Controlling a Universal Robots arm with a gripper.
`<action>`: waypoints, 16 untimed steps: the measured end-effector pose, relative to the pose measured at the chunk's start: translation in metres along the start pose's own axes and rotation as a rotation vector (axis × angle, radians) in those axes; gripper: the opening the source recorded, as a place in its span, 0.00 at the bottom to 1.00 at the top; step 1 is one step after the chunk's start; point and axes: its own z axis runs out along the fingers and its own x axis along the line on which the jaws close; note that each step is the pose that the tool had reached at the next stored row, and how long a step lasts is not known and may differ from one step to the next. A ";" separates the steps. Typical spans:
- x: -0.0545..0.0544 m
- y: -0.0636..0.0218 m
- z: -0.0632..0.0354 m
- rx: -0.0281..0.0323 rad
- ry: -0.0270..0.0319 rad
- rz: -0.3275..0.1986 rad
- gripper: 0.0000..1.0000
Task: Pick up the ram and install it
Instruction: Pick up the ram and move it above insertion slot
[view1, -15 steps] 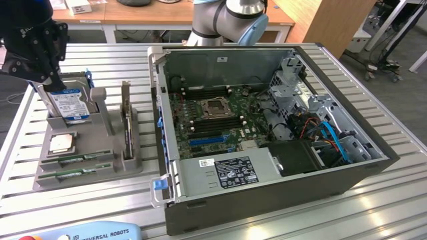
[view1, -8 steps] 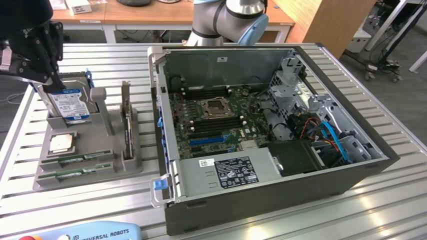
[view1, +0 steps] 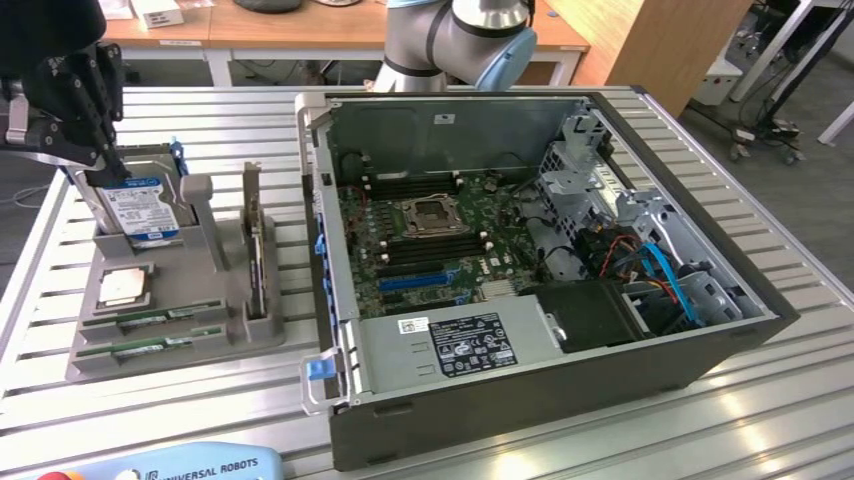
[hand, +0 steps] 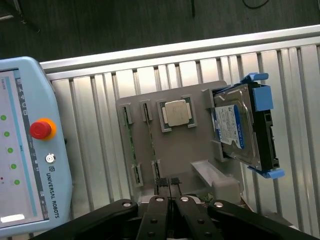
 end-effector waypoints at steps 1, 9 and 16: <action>0.000 0.0000 0.0000 0.0000 0.0000 -0.001 0.10; 0.000 -0.0001 0.0000 -0.0001 0.0003 -0.007 0.10; 0.000 -0.0001 0.0000 -0.0001 0.0003 -0.007 0.23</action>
